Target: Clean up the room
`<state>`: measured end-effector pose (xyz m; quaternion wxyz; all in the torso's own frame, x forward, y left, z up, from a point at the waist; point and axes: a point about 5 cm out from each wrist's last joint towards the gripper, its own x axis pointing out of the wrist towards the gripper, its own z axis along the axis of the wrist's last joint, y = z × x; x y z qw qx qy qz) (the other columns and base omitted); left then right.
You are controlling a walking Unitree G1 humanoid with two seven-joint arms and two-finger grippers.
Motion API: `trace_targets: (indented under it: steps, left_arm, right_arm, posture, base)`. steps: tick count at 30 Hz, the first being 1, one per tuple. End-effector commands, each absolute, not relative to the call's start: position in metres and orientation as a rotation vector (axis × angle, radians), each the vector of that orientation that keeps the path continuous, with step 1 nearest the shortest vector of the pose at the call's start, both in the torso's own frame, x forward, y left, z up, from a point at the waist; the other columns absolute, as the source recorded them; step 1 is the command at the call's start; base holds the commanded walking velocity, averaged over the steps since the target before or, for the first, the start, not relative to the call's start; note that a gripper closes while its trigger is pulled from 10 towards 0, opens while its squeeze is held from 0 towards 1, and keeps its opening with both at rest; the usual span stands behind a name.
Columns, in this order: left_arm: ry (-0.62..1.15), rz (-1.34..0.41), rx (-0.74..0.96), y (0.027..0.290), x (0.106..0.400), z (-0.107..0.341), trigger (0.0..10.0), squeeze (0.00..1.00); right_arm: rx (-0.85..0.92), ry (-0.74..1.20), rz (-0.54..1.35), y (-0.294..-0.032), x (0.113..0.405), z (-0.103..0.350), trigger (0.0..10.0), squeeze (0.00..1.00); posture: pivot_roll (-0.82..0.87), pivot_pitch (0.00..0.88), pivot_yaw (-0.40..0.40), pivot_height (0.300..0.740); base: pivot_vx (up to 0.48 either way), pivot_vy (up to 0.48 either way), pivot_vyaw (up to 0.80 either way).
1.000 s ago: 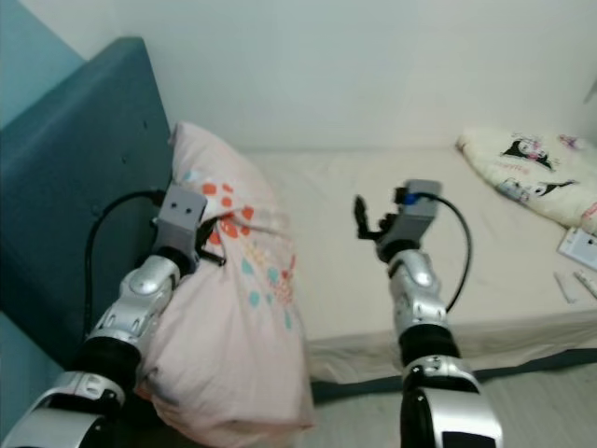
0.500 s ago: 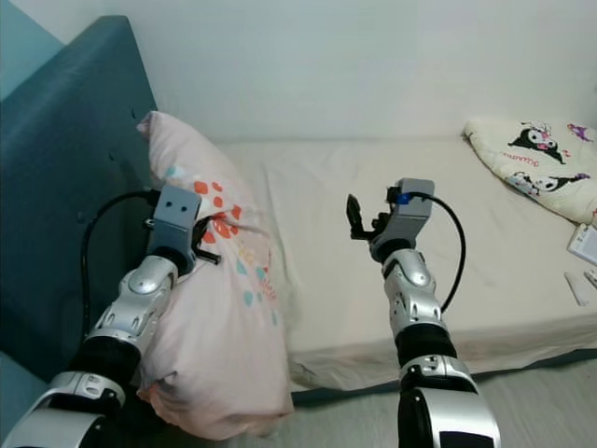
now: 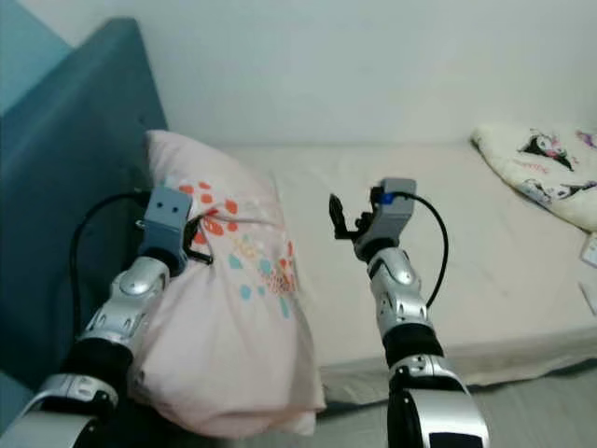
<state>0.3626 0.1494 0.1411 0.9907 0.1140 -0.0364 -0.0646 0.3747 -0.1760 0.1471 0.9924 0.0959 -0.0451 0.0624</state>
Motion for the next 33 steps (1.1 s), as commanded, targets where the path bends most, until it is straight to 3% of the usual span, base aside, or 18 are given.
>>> trace_targets:
  steps: [1,33]
  left_arm:
    - [-0.177,-0.110,0.237,0.154,0.366,0.166,10.0,0.00]
    - [-0.169,-0.241,0.216,0.114,0.356,0.158,10.0,0.00]
  right_arm:
    - [0.208,-0.110,0.142,-0.169,0.377,0.152,10.0,0.00]
    - [0.225,-0.107,0.140,-0.166,0.375,0.148,10.0,0.00]
  posture:
    - [-0.10,0.000,-0.031,0.740]
    - [-0.08,0.000,-0.021,0.740]
  base:
    - [0.319,0.000,0.00]
    - [0.360,0.000,0.00]
